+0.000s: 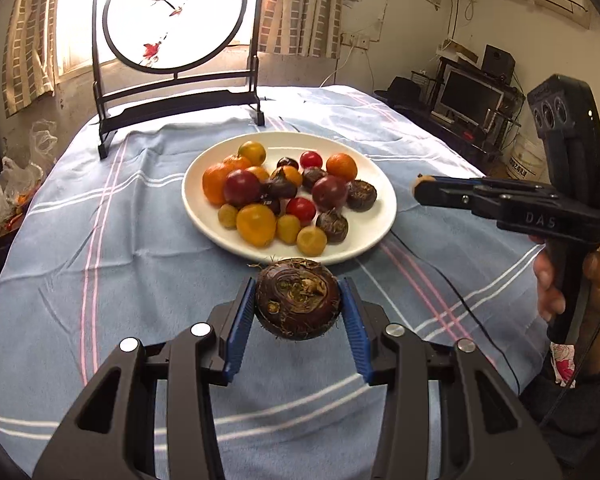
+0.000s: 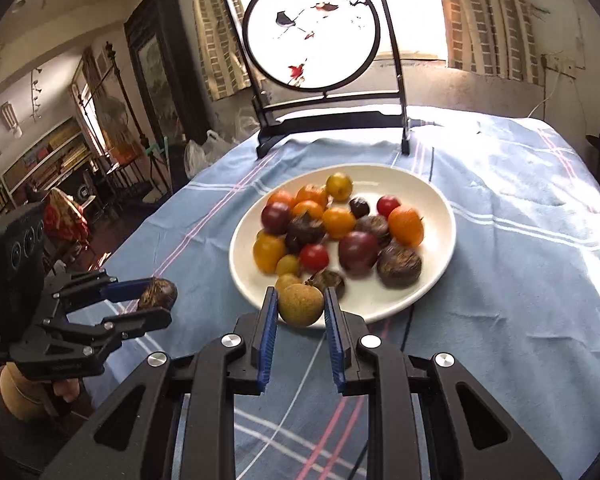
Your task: Organize fruits
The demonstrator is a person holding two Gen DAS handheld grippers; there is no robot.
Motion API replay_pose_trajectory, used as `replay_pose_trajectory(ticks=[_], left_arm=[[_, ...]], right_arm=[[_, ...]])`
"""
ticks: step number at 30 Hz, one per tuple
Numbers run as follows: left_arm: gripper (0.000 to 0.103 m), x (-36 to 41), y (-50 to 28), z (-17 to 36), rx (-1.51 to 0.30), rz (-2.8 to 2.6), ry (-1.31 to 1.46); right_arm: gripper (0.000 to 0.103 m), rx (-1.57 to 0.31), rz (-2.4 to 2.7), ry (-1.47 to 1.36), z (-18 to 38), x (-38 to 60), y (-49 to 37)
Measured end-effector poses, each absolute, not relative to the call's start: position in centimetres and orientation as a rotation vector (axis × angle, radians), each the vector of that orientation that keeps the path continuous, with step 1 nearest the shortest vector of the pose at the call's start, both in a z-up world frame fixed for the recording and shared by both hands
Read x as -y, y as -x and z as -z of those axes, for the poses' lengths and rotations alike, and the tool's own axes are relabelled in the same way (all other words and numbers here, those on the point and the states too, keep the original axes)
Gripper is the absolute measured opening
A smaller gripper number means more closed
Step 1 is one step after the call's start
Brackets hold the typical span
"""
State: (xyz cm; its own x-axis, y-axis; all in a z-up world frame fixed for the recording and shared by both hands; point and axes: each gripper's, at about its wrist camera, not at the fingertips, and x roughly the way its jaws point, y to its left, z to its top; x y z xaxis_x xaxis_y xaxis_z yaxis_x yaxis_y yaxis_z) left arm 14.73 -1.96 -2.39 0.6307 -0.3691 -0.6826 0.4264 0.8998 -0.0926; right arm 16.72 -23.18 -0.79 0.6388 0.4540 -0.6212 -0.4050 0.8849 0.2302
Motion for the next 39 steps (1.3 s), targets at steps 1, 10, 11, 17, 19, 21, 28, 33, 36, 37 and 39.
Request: replay_pose_trajectory(ticks=[1, 10, 11, 17, 19, 21, 28, 33, 36, 37, 39], left_arm=[[0.042, 2.8, -15.8, 2.1, -0.762, 0.460, -0.088], [0.042, 7.5, -25.6, 4.7, -0.859, 0.455, -0.082], [0.042, 7.7, -26.1, 5.3, -0.875, 0.447, -0.085], [0.081, 6.6, -24.5, 4.2, -0.824, 0.396, -0.085], [0.098, 5.8, -22.4, 2.8, -0.759, 0.369, -0.099], [0.098, 4.6, -20.1, 1.8, -0.735, 0.364, -0.078], [0.098, 1.2, -12.8, 0.9, -0.756, 0.266, -0.016], [0.098, 0.5, -7.4, -1.2, -0.695, 0.199, -0.022], [0.098, -0.1, -5.4, -2.3, -0.678, 0.186, 0.008], [0.098, -0.2, -4.8, -2.6, -0.673, 0.175, 0.009], [0.098, -0.3, -3.6, -3.1, -0.651, 0.144, 0.000]], right_arm=[[0.024, -0.717, -0.481, -0.071, 0.2, 23.5, -17.7], [0.028, -0.742, -0.450, -0.158, 0.8, 23.3, -27.6], [0.041, -0.747, -0.450, -0.152, 1.0, 22.9, -28.1], [0.050, -0.713, -0.444, -0.123, 1.0, 22.9, -26.1], [0.051, -0.699, -0.451, -0.119, 0.8, 23.6, -24.0], [0.058, -0.695, -0.455, -0.124, 0.8, 24.4, -21.4], [0.088, -0.670, -0.396, -0.122, 1.2, 26.9, -11.9], [0.098, -0.632, -0.318, -0.118, -0.3, 28.7, -6.7], [0.099, -0.612, -0.272, -0.126, -1.6, 30.3, -4.3], [0.099, -0.606, -0.258, -0.137, -2.1, 30.9, -3.6], [0.099, -0.595, -0.228, -0.151, -2.8, 32.2, -2.6]])
